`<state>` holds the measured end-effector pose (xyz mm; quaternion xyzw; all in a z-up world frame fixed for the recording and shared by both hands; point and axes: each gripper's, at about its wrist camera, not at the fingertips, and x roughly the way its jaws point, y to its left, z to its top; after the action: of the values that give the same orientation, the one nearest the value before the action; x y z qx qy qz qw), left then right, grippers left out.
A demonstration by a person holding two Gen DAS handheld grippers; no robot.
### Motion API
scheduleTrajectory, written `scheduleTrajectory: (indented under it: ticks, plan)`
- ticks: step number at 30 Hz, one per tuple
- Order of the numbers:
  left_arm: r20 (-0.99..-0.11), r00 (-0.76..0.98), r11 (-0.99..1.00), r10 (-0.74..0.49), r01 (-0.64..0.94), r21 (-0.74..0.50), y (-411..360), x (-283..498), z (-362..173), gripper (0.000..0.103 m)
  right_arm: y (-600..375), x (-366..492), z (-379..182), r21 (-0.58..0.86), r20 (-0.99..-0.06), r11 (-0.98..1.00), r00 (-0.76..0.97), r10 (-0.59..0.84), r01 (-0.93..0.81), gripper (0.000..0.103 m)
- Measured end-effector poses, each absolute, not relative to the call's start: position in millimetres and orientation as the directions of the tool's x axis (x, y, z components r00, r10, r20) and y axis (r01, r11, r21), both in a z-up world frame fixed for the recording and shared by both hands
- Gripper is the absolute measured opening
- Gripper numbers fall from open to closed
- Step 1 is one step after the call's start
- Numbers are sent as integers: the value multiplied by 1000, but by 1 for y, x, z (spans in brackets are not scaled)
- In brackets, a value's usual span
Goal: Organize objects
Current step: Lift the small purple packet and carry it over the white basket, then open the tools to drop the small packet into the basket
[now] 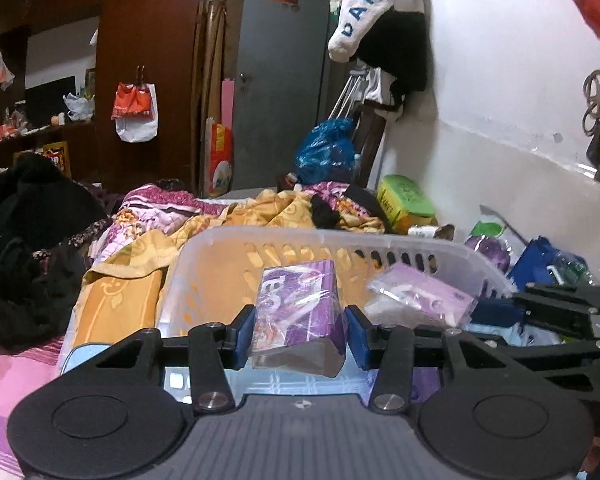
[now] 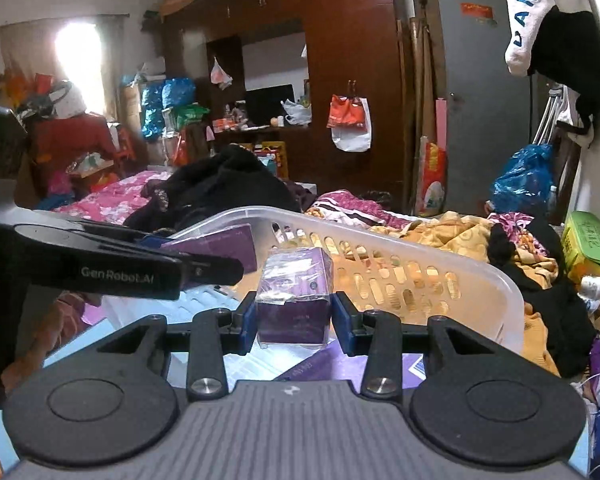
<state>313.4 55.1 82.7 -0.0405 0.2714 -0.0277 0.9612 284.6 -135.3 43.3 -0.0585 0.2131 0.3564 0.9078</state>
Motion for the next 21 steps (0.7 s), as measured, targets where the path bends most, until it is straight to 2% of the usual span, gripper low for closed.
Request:
scheduleTrajectory:
  ticks: [4,7,8,9,10,11,12,15,17,21]
  plan:
    - [-535,844,995,-46,-6,-95,57,320,76,51,-136,290,42,66,-436,756,663,609,-651,43]
    - [-516,854,994,-64,6,-112,59,319,77,51,-135,290,46,88,-428,744,649,629,-663,43]
    - [-502,860,991,-90,26,-132,60,318,77,54,-135,290,47,100,-428,738,641,638,-668,44]
    - [-487,866,988,-115,48,-148,61,315,78,61,-135,290,47,111,-435,734,632,642,-670,50]
    - [-475,872,986,-120,51,-156,62,313,79,81,-134,289,48,113,-438,736,631,640,-668,55]
    - [-466,877,987,-115,46,-156,62,310,80,91,-136,287,49,107,-425,743,645,635,-661,71]
    - [-447,889,988,-103,40,-148,62,306,82,91,-137,283,51,92,-405,750,663,630,-656,84]
    - [-376,924,991,-77,31,-126,61,281,87,91,-148,269,57,85,-380,764,688,619,-640,97]
    - [-338,937,991,-95,57,-120,60,259,87,91,-163,253,60,108,-366,773,698,615,-625,103]
    - [-325,938,992,-120,103,-69,54,193,68,91,-211,196,42,151,-261,739,695,670,-656,103]
